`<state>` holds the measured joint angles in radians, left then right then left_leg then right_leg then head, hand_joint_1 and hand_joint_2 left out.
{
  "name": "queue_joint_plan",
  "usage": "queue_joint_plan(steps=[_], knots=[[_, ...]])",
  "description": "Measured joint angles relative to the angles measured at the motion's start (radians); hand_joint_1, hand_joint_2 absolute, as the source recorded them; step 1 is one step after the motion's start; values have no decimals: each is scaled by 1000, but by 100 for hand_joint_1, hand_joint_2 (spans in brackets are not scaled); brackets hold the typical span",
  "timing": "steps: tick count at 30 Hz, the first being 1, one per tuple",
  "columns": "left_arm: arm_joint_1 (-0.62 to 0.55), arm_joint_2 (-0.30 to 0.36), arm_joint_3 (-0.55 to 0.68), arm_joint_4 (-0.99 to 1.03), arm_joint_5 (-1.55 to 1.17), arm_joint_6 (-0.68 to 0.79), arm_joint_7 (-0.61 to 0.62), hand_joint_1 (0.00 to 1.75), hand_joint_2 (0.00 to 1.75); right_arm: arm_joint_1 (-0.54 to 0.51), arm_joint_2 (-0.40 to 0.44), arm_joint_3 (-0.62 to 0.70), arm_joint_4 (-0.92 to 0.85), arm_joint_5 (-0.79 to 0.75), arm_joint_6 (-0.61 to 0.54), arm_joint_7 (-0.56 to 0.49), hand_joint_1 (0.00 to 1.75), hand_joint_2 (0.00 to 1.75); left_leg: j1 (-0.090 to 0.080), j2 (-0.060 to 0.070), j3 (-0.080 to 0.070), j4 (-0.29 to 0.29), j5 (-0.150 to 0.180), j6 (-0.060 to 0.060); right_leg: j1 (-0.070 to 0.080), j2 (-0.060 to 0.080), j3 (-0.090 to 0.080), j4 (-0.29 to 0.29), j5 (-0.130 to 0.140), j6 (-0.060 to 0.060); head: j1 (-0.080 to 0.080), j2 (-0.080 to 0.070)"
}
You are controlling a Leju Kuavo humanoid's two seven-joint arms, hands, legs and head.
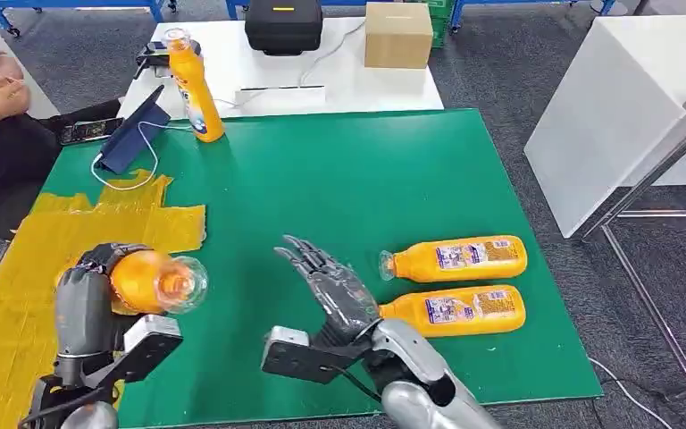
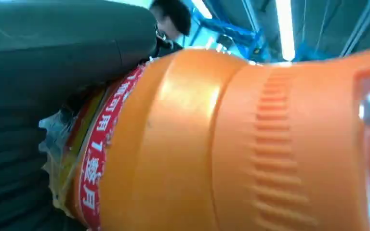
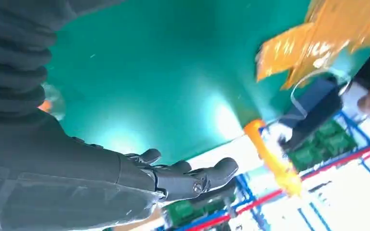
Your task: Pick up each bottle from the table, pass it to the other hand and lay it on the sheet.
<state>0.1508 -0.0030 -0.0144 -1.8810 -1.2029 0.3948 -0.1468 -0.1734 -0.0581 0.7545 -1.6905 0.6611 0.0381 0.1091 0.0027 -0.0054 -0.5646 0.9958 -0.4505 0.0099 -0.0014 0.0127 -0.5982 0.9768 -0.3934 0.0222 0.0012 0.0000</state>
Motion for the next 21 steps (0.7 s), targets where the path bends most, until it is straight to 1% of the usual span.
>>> queue_joint_plan(steps=[1, 2, 4, 8, 11, 14, 15, 16, 17, 21], knots=[[10, 16, 19, 23, -23, -3, 17, 175, 175, 25, -26, -17, -40, 7, -3, -3, 0, 0, 0, 0, 0, 0, 0, 0, 0, 0, 0, 0, 0, 0, 0, 0], [19, 31, 37, 44, -43, -6, 31, 175, 175, 53, -50, -34, -73, 13, -7, -7, 0, 175, 0, 0, 0, 0, 0, 0, 0, 0, 0, 0, 0, 0, 0, 0], [33, 65, 80, 99, -86, -21, 49, 175, 175, 109, -110, -76, -148, 29, -14, -21, 0, 175, 0, 0, 0, 0, -1, 0, 0, 0, 0, 0, 0, 0, 0, 0], [56, 108, 129, 176, -156, -59, 70, 175, 175, 189, -197, -147, -248, 40, -15, -37, 0, 175, 0, 0, 0, 0, -2, 1, 0, 0, -1, 0, 0, 0, 0, 0], [69, 138, 133, 242, -219, -84, 87, 175, 175, 255, -276, -207, -313, 46, -18, -48, 0, 175, -1, 0, 0, 0, -2, 1, 0, 0, 0, -1, -1, 1, 0, 0], [78, 156, 131, 299, -250, -93, 100, 175, 175, 316, -336, -271, -360, 48, -19, -65, 0, 175, -1, 0, 0, 0, -2, 1, -1, 0, 0, -1, -1, 1, 0, 0], [78, 160, 130, 313, -254, -95, 103, 24, 175, 332, -349, -288, -371, 49, -19, -69, 0, 175, -1, 0, 0, 0, -2, 1, -1, 0, 0, -1, -1, 1, 0, 0], [77, 164, 127, 327, -264, -97, 106, 0, 175, 347, -362, -305, -384, 53, -19, -72, 0, 175, -1, 0, 0, 0, -3, 2, -1, 0, 0, -1, -1, 1, 0, 0], [75, 170, 122, 340, -271, -103, 109, 0, 0, 360, -374, -319, -395, 58, -18, -74, 0, 175, -2, 0, 0, 0, -3, 2, -2, 0, 0, -1, -1, 1, 0, 0], [49, 208, 90, 399, -232, -152, 96, 0, 0, 398, -428, -381, -418, 59, 10, -76, 0, 175, -2, -1, 2, 0, -3, 3, -3, 0, 4, -1, -2, 3, 0, 0]])
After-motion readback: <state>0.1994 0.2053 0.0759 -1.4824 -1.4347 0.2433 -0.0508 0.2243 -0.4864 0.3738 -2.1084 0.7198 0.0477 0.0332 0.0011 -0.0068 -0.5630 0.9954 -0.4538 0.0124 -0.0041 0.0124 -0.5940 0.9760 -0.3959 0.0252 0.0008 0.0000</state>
